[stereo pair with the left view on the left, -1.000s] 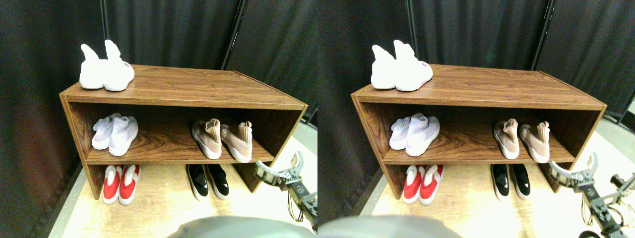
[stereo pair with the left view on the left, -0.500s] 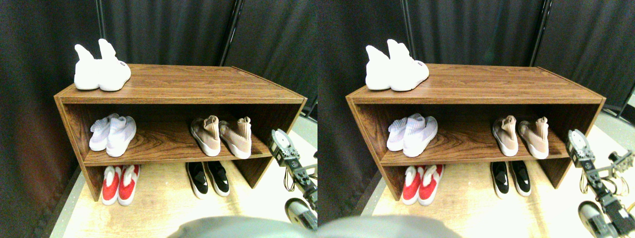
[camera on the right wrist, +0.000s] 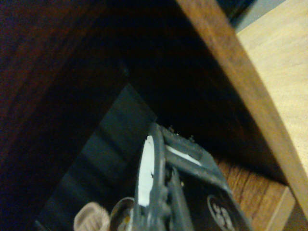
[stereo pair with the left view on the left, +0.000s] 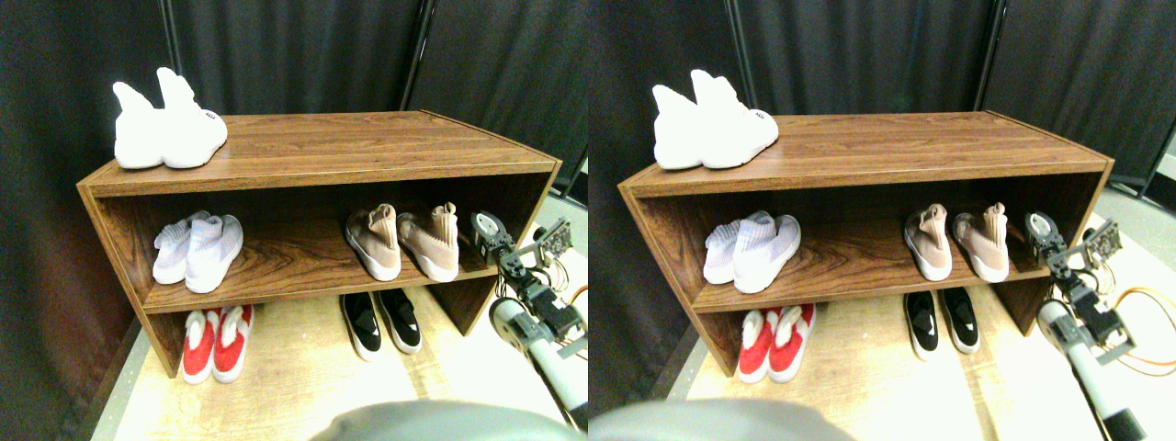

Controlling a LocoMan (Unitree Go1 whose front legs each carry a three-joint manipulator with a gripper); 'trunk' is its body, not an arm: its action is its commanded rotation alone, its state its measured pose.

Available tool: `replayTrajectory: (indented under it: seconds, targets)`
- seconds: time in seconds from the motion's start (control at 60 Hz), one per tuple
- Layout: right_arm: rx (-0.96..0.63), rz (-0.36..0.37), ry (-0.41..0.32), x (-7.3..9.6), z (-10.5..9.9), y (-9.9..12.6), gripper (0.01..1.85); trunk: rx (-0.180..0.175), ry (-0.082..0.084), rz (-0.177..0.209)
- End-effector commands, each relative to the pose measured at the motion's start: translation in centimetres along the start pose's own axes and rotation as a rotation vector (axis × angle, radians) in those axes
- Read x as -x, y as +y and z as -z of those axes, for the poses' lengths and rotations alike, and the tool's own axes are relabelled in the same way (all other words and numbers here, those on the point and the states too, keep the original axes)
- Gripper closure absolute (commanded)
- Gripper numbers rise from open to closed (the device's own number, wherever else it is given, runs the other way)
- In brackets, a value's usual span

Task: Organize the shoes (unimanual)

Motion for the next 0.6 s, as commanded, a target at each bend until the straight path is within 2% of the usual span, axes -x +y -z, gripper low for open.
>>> replayTrajectory:
  seconds: [0.017, 0.167, 0.367, 0.467, 0.6]
  targets:
    - [0.004, -0.002, -0.017, -0.8, 0.2, 0.0, 1.8, 0.032, -0.012, 0.01]
    - [-0.013, 0.031, -0.025, -0.9, 1.4, 0.1, 1.8, 0.043, -0.013, -0.001]
    - [-0.013, 0.044, 0.02, -0.9, 3.1, -0.1, 1.8, 0.055, -0.01, -0.016]
    - [-0.053, 0.067, 0.014, -0.9, 3.8, -0.2, 1.8, 0.062, -0.007, -0.024]
    - [-0.047, 0.071, 0.044, -0.4, 5.2, -0.1, 1.8, 0.074, -0.004, -0.038]
